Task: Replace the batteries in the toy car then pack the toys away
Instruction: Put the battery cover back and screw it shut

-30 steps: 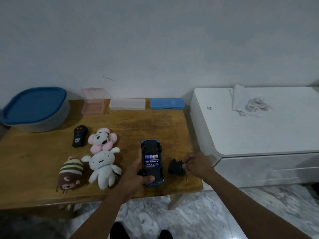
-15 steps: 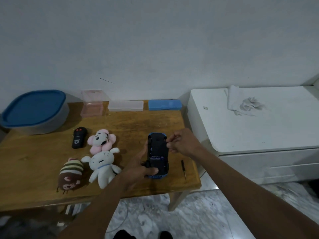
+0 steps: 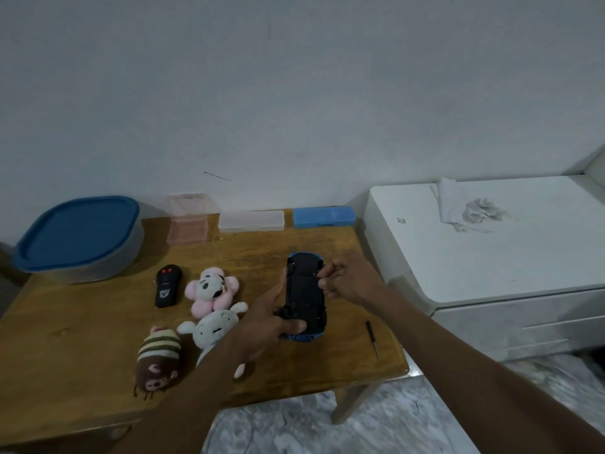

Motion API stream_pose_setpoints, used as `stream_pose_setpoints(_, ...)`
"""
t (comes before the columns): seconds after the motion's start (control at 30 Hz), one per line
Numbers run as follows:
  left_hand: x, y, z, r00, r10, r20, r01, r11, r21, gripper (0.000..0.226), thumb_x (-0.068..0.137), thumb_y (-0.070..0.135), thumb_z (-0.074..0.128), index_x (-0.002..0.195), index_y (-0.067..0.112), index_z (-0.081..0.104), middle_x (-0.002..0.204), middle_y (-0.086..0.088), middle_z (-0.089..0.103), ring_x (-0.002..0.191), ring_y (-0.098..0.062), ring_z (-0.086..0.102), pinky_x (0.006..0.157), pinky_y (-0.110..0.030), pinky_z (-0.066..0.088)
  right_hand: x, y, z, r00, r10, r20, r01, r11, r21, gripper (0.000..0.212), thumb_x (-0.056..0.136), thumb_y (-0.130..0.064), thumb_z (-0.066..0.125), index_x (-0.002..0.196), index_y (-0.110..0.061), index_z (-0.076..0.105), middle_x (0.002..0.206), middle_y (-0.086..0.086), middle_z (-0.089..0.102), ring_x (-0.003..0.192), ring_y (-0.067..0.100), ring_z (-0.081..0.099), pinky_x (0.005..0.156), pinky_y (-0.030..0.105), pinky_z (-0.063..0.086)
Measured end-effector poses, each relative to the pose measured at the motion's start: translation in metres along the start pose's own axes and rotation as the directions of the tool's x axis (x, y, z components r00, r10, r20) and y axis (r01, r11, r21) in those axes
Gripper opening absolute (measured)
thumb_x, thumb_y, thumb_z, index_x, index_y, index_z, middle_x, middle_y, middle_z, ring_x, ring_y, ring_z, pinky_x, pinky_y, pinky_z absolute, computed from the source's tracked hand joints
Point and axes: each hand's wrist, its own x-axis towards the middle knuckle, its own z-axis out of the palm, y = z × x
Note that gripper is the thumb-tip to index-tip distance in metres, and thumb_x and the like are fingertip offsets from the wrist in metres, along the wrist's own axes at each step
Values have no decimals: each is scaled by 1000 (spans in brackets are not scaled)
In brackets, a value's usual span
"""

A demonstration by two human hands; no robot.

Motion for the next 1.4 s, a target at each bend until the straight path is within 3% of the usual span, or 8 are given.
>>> stream_pose_setpoints(0.17, -2, 0, -8, 1000, 14, 10, -14, 1000, -8, 93, 81, -13, 65, 119, 66, 34, 116, 0, 70, 109, -18, 66, 79, -32, 57, 4, -3, 5, 1000, -19, 16, 20, 999, -35, 15, 81, -3, 72, 75, -15, 65, 74, 7, 70, 67, 15, 69, 69, 30, 60)
stream_pose_setpoints(0.33, 0, 1, -11, 999, 24, 26, -24, 1000, 2, 91, 81, -12, 65, 124, 62, 33, 118, 3, 69, 110, -17, 65, 79, -31, 57, 7, -5, 5, 999, -32, 20, 33, 998, -60, 14, 82, -4, 71, 76, -15, 65, 80, 9, 71, 72, 17, 71, 72, 33, 61)
stream_pose_setpoints(0.47, 4, 0, -11, 999, -9, 33, 9, 1000, -6, 98, 81, -11, 65, 135, 59, 23, 120, 1, 68, 111, -18, 64, 76, -30, 57, 8, -6, 2, 997, -70, 21, 72, 993, -90, 10, 82, -6, 71, 79, -14, 65, 85, 7, 71, 74, 15, 71, 67, 25, 59)
stream_pose_setpoints(0.7, 7, 3, -12, 1000, 2, 12, -1, 1000, -18, 101, 80, -10, 68, 138, 57, 21, 121, 1, 68, 111, -19, 65, 82, -35, 57, 8, -6, -2, 995, -95, 0, 95, 995, -6, 8, 81, -1, 70, 81, -8, 67, 80, 12, 71, 74, 22, 71, 72, 34, 61)
stream_pose_setpoints(0.93, 6, 4, -8, 1000, 21, -9, -20, 999, 31, 103, 79, -11, 68, 145, 50, 17, 122, 3, 68, 109, -14, 66, 82, -31, 57, 5, -6, -6, 998, -61, 30, 60, 998, 35, 10, 81, 0, 71, 79, -9, 67, 81, 13, 71, 71, 20, 71, 68, 30, 60)
stream_pose_setpoints(1.1, 4, 8, -2, 999, 45, -26, -44, 999, 27, 96, 80, -12, 66, 127, 61, 26, 119, 2, 68, 107, -14, 66, 77, -26, 57, 4, -6, -5, 994, -108, -35, 101, 982, -159, 3, 82, -11, 72, 84, -13, 72, 79, -2, 69, 74, 12, 67, 72, 27, 58)
stream_pose_setpoints(1.2, 4, 10, 0, 998, 57, -34, -57, 998, 24, 93, 80, -12, 67, 116, 66, 32, 119, 2, 68, 108, -14, 65, 76, -26, 57, 2, -8, -1, 981, -168, -97, 131, 943, -304, 9, 82, -20, 73, 90, -17, 74, 86, -8, 69, 81, 5, 61, 73, 20, 48)
stream_pose_setpoints(1.4, 4, 10, -1, 997, 70, -34, -69, 997, 20, 93, 80, -13, 66, 120, 63, 31, 117, 2, 69, 102, -12, 68, 69, -24, 57, -4, -4, 2, 984, -153, -93, 119, 948, -296, 19, 81, -20, 73, 100, -21, 71, 80, -12, 64, 77, 3, 59, 68, 15, 45)
